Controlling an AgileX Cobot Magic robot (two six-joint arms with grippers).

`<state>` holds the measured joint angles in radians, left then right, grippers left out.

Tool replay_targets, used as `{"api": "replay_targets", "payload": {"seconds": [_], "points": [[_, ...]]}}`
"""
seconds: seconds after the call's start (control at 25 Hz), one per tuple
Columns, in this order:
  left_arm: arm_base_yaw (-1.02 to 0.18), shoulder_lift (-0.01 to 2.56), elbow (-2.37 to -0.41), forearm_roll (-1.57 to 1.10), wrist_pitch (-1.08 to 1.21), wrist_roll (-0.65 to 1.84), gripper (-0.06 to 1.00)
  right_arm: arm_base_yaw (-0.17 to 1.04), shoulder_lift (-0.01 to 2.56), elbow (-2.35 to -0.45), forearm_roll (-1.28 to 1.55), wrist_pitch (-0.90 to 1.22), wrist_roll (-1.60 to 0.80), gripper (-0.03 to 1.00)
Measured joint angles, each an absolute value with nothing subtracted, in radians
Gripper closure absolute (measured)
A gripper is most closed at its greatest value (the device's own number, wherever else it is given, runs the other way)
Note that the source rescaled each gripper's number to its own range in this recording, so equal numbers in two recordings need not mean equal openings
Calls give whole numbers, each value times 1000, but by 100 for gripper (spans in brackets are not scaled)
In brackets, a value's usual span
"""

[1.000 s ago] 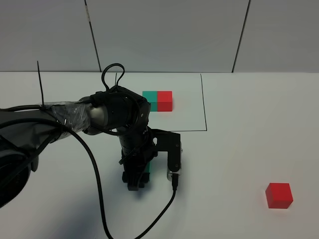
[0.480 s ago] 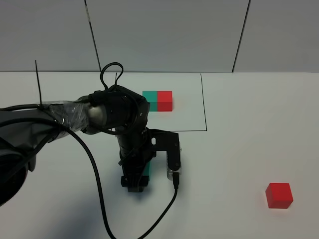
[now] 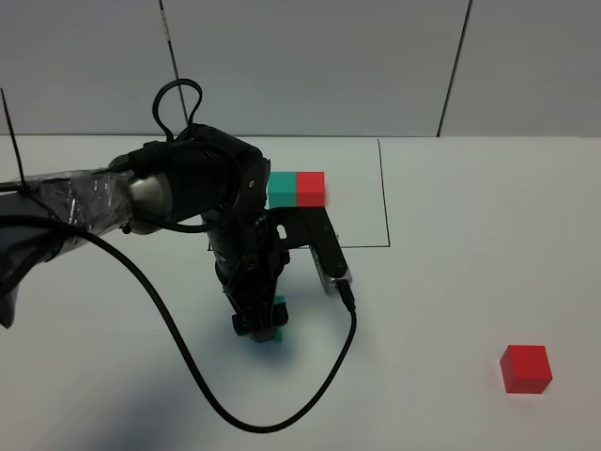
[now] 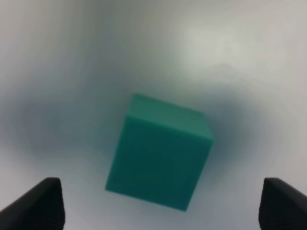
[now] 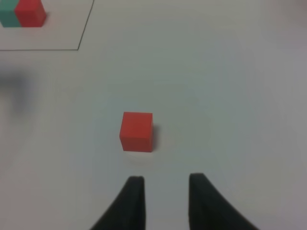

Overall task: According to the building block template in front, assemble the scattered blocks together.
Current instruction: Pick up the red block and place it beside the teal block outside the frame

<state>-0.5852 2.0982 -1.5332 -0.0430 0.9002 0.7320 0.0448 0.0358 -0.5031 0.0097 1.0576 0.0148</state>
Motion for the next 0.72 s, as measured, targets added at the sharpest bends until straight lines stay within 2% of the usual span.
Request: {"api": "replay_targets", "payload": {"seconds": [0.32, 0.72], "points": [[-579, 2092, -1533, -14, 910, 501, -1, 45, 36, -503, 10, 1058, 14, 97], [-477, 2072, -1533, 82, 948, 357, 0, 45, 36, -503, 10, 1058, 14, 97]]}}
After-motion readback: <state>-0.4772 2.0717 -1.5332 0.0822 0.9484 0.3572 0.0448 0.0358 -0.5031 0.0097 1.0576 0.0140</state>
